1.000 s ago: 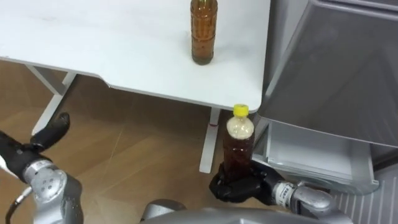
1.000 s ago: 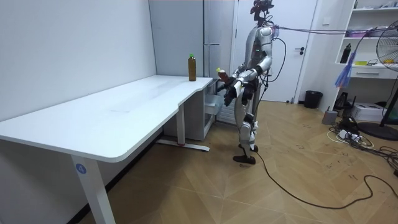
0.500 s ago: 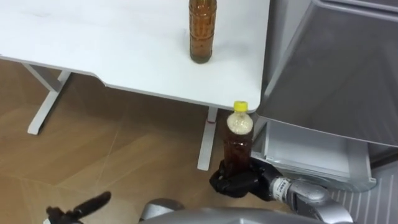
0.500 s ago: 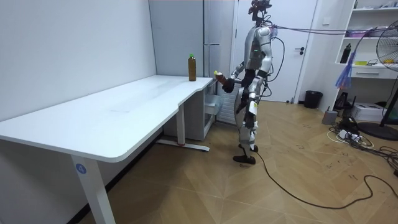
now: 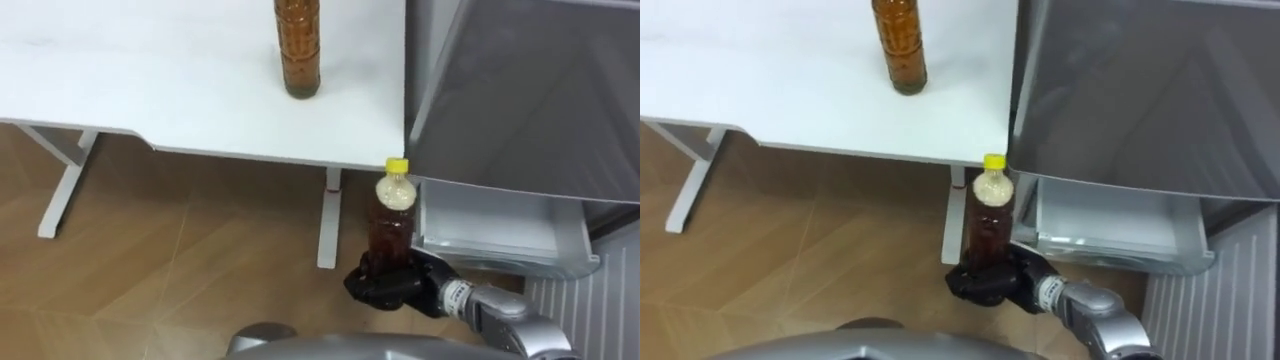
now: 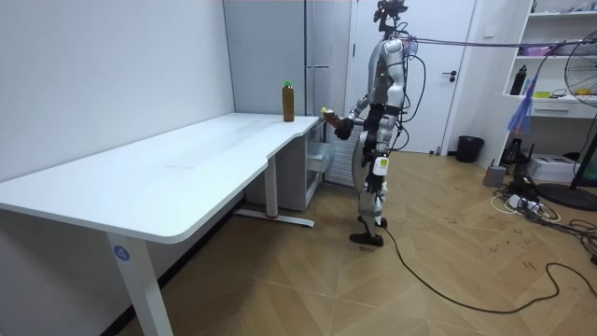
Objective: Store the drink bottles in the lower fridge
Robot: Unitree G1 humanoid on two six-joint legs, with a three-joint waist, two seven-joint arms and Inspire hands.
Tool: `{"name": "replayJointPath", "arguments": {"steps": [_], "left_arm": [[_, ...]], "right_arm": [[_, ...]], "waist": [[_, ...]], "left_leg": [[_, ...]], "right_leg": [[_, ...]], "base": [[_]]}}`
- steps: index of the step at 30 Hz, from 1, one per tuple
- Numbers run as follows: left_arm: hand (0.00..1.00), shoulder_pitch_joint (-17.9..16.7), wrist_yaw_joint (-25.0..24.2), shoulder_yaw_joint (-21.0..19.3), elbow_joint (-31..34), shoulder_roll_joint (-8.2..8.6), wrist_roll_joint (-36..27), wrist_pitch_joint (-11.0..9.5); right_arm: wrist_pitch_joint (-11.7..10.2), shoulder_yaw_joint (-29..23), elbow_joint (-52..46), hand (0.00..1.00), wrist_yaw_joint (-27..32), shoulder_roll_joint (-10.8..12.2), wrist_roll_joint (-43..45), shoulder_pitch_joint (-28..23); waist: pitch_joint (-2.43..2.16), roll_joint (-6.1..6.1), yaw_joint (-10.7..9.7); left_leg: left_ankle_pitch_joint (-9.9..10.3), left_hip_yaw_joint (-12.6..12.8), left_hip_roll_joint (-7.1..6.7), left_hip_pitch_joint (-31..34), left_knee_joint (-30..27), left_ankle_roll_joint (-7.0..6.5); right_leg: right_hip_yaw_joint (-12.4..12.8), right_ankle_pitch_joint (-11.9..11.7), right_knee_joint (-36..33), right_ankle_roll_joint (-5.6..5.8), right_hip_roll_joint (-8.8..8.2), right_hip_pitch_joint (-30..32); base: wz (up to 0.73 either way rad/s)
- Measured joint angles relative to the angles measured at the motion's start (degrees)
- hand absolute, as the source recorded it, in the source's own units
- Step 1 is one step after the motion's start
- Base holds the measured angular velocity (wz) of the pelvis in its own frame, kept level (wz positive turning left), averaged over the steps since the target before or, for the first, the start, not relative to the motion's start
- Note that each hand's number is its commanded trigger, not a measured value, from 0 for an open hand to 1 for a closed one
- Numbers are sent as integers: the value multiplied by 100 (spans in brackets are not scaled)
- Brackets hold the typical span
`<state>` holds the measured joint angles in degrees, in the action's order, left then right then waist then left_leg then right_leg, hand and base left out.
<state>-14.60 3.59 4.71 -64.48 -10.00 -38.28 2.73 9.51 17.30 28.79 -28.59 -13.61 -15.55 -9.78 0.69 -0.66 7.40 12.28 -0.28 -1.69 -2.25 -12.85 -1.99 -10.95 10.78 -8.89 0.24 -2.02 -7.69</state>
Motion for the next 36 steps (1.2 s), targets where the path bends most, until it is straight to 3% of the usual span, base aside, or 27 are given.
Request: {"name": "replayJointPath", "arguments": {"steps": [6, 10, 16, 22, 29, 36], "left_arm": [[0, 103, -441, -5, 47, -1, 548, -11], [0, 163, -447, -56, 58, 7, 999, -26], [0, 182, -370, -137, 40, 37, 1036, -107], [0, 213, -294, -217, 41, 40, 1739, -172], [0, 294, 12, -106, 163, 56, 2694, -229], [0, 291, 73, -96, 168, 63, 3072, -244]], "right_arm": [[0, -371, 0, 100, 286, 39, -355, 0], [-1, -654, 0, 100, 639, 154, -699, 1], [-25, -734, 119, 100, 1042, 276, -1494, -60], [-37, -990, 488, 100, 1628, 328, -2275, -21], [-255, -971, 550, 100, 2174, 446, -3289, -21], [-411, -1016, 542, 100, 2497, 475, -4286, -20]], "waist": [[-19, -32, -208], [-26, -40, -264], [-17, -5, -364], [-8, 10, -411], [-11, 5, -557], [-12, 17, -584]], "left_leg": [[-1, 10, -2, 12, 29, -1], [-7, 27, 0, -20, 116, 2], [-12, 64, -2, -55, 105, -3], [-11, 156, 6, -126, 153, -7], [-15, 167, 8, -76, 150, -2], [-17, 198, 8, -112, 161, -3]], "right_leg": [[24, 0, 1, 1, 3, 38], [20, 0, 6, 1, 3, 57], [7, 0, 12, 2, -10, 42], [63, -3, 6, 6, -10, 1], [122, -3, -4, 6, 7, 79], [149, -4, -6, 8, 5, 78]], "base": [[-1], [-2], [-2], [-6], [-2], [-1]]}}
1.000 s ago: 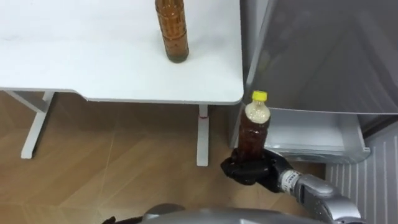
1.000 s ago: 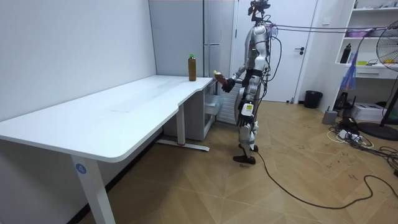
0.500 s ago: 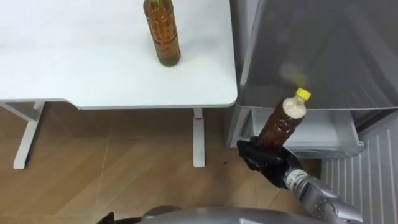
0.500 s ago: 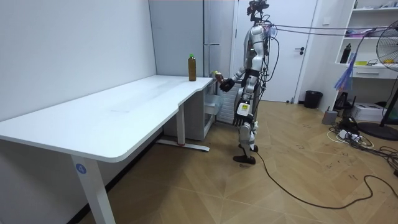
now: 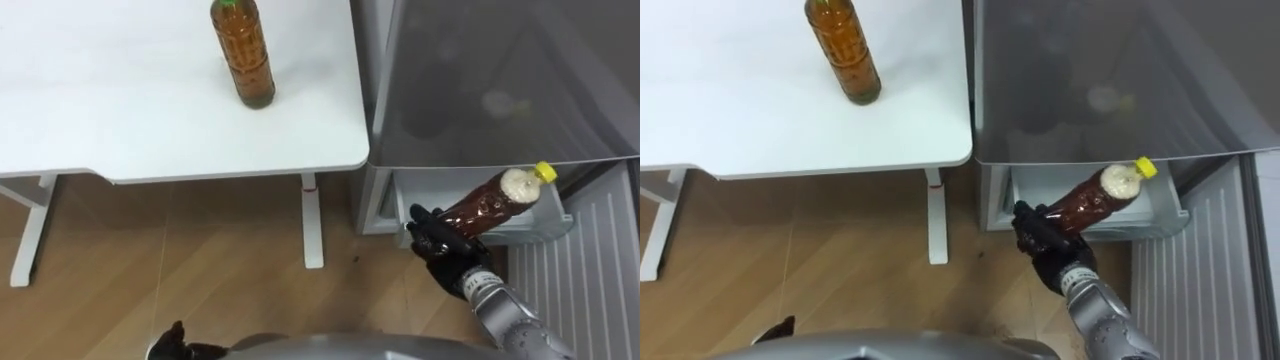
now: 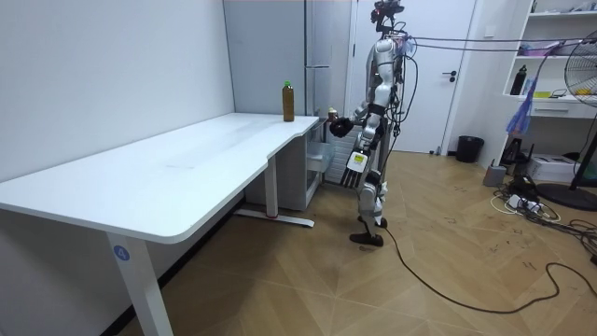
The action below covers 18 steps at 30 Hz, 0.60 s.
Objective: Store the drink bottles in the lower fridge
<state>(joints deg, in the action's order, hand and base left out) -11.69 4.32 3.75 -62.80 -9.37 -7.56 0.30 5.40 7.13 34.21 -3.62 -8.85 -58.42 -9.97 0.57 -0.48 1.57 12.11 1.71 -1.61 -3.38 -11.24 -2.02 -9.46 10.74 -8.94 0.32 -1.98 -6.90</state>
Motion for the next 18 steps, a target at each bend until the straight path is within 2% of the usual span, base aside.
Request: {"name": "replayJointPath", "arguments": {"steps": [6, 10, 16, 18], "left_arm": [[0, -46, -7, -6, 9, 3, 97, 0], [0, -56, 29, -6, 9, 14, 98, 0], [0, -101, 55, -3, 44, 23, 107, 16], [0, -115, 50, 0, 44, 23, 304, 43]], "right_arm": [[-195, -155, -18, 100, 276, 20, -1133, 35], [-445, -176, -18, 100, 384, 19, -1838, 136], [-492, -167, -101, 100, 555, 22, -2411, 181], [-540, -164, -158, 100, 575, 26, -2594, 187]], "waist": [[1, 1, 9], [0, 0, 11], [-4, -8, 22], [-6, -12, 30]], "left_leg": [[0, -2, 0, -8, 45, 0], [0, -3, 0, -9, 45, 0], [0, -2, -1, -11, 43, 0], [0, -4, -1, -12, 30, 0]], "right_leg": [[-20, 0, 7, 1, 0, 4], [-21, 0, 10, 0, -1, 6], [-20, 0, 13, 1, 0, 7], [-28, 0, 12, 1, -1, -1]], "base": [[0], [0], [0], [0]]}}
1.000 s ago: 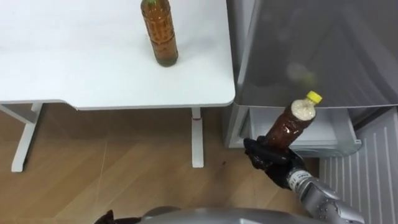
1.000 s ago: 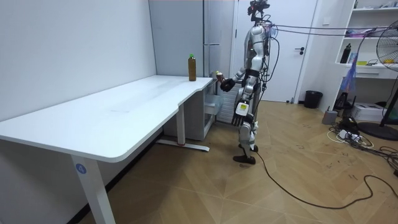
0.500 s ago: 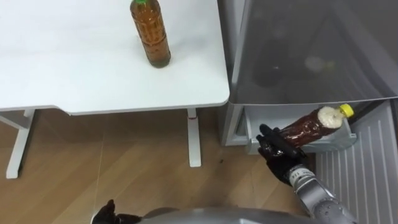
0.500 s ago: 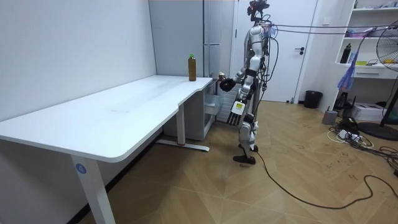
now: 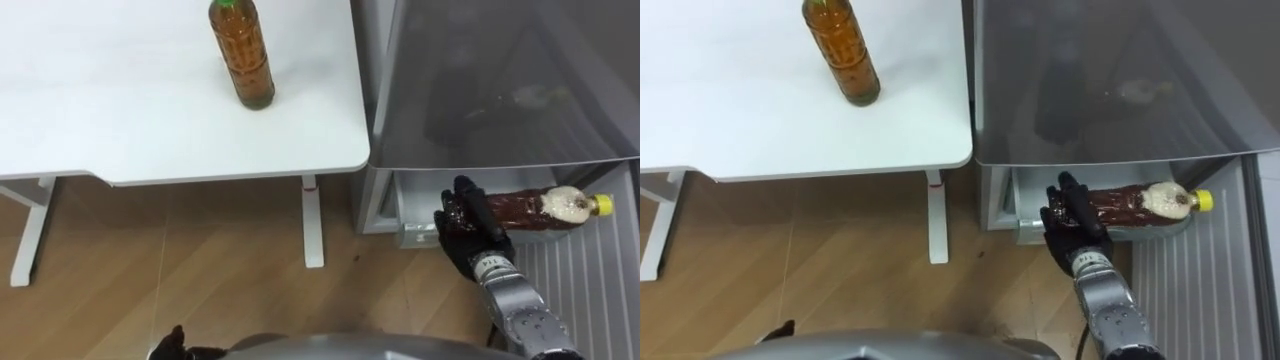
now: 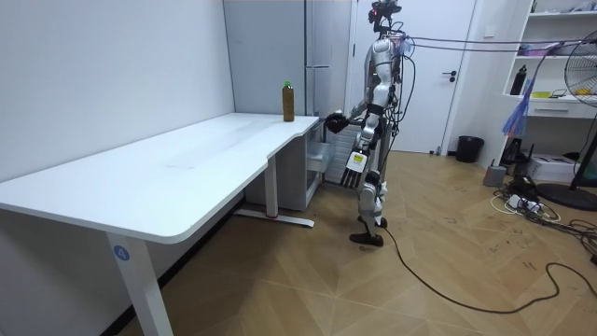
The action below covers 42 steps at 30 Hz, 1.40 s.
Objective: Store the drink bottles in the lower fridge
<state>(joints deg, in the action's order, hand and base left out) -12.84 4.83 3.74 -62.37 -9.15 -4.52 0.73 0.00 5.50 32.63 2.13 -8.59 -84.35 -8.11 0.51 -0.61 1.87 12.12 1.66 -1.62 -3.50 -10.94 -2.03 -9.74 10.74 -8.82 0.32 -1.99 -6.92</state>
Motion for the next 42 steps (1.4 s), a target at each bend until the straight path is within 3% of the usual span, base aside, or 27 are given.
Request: {"name": "replayJointPath", "arguments": {"steps": [5, 17, 28, 34, 42], "left_arm": [[0, -3, -9, 103, -21, 16, 424, 123], [0, -177, -339, 104, 45, 72, 1331, 639], [0, -187, -556, 104, 55, 105, 1556, 702], [0, 343, -606, 215, 76, 86, 1550, 765], [0, 1212, -557, 589, -202, -43, 1302, 611]], "right_arm": [[-175, 12, -103, 100, -15, 9, -513, 28], [-145, 1, 236, 100, -44, 7, -711, 25], [0, -105, 1186, 100, -240, 5, -731, 422], [27, -358, 2074, 100, -258, -18, -689, 1368], [92, -571, 3107, 100, -376, -146, -628, 2629]], "waist": [[6, -51, 18], [-6, -113, -3], [-15, -147, -30], [-11, -199, -86], [108, -192, -79]], "left_leg": [[2, -3, 1, 27, -70, 0], [4, -64, -5, 89, -182, 2], [3, -140, -14, 441, -380, 1], [-130, -201, -33, 1034, -466, -19], [-351, -256, -93, 1696, -438, -47]], "right_leg": [[-11, 0, -9, 0, -2, -8], [-78, 2, 5, 0, -8, -33], [-147, 9, -1, 5, -13, 170], [-163, -5, -273, -19, -42, 814], [-293, -33, -540, -49, -143, 1586]], "base": [[0], [2], [7], [9], [10]]}}
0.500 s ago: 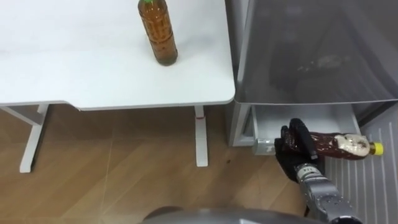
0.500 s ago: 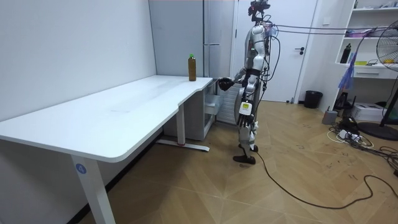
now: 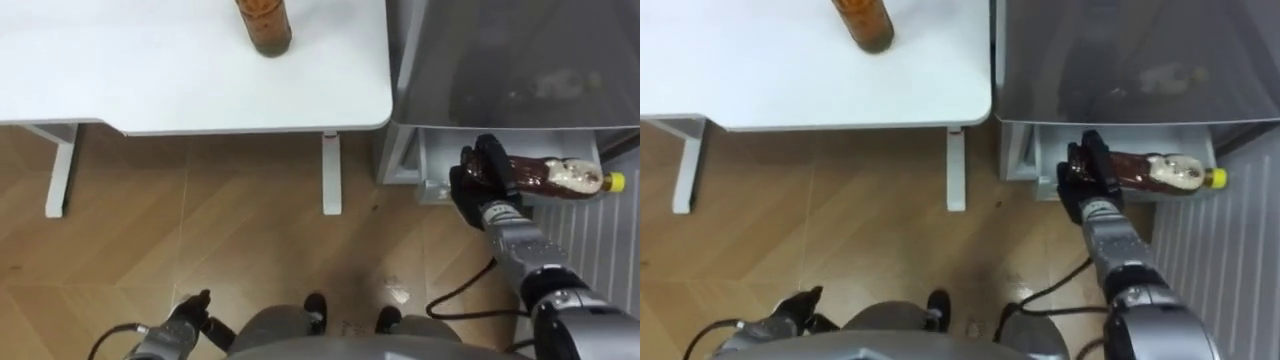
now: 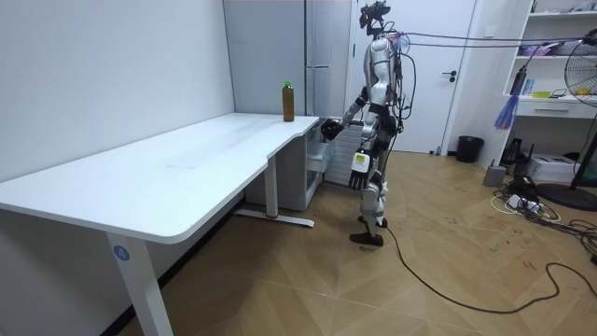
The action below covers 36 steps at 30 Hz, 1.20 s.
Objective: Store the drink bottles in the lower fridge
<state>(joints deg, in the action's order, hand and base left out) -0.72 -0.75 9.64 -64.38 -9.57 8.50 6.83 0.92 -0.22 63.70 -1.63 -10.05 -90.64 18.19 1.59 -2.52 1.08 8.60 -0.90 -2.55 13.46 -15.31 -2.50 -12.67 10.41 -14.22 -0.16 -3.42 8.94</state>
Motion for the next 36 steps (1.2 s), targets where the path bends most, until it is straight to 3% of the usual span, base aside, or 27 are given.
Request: {"name": "replayJointPath", "arguments": {"steps": [3, 8, 11, 13, 17, 20, 24, 29, 36], "left_arm": [[0, 121, 19, 135, -11, -42, -138, -195], [0, 252, 137, 193, -150, -64, -558, -225], [0, 445, 176, 192, -232, -73, -568, -230], [0, 509, 180, 189, -249, -73, -571, -241], [0, 570, 197, 185, -243, -101, -665, -345], [0, 579, 271, 185, -249, -119, -670, -358], [0, 561, 294, 185, -255, -152, -667, -355], [0, 515, 321, 191, -260, -340, -667, -350], [0, 460, 394, 192, -263, -366, -662, -316]], "right_arm": [[45, -163, 377, 100, 1, -165, 55, 416], [85, -357, 657, 100, 3, -448, 64, 762], [165, -398, 700, 100, 17, -763, 20, 1000], [165, -458, 733, 100, 39, -852, 69, 1074], [162, -672, 734, 100, 267, -903, 5, 1373], [164, -684, 733, 100, 400, -934, 11, 1535], [165, -696, 733, 100, 489, -1026, 104, 1659], [166, -737, 765, 100, 686, -1048, 116, 1780], [164, -786, 762, 100, 739, -1057, 127, 1789]], "waist": [[17, 15, 85], [69, 86, 209], [104, 139, 366], [120, 167, 381], [178, 268, 392], [191, 309, 383], [187, 334, 403], [186, 330, 414], [182, 320, 429]], "left_leg": [[-78, 20, -2, 300, 9, -26], [-208, 84, -47, 584, 136, -60], [-317, 178, -71, 875, 176, -76], [-372, 183, -89, 1042, 173, -84], [-453, 212, -121, 1358, 102, -106], [-462, 217, -134, 1585, -29, -119], [-494, 243, -195, 1728, -86, -148], [-498, 246, -214, 1827, -203, -155], [-497, 232, -227, 1888, -273, -153]], "right_leg": [[7, 1, -186, 0, -62, 398], [25, 0, -368, 4, -146, 833], [42, 1, -585, 2, -223, 1273], [-22, -1, -677, -2, -267, 1469], [-15, 2, -874, -12, -357, 1837], [-7, 5, -981, -20, -371, 2044], [61, 45, -1197, -8, -444, 2277], [95, 54, -1319, -5, -471, 2377], [2, 120, -1446, -36, -528, 2430]], "base": [[-2], [-2], [-9], [-3], [4], [4], [0], [0], [6]]}}
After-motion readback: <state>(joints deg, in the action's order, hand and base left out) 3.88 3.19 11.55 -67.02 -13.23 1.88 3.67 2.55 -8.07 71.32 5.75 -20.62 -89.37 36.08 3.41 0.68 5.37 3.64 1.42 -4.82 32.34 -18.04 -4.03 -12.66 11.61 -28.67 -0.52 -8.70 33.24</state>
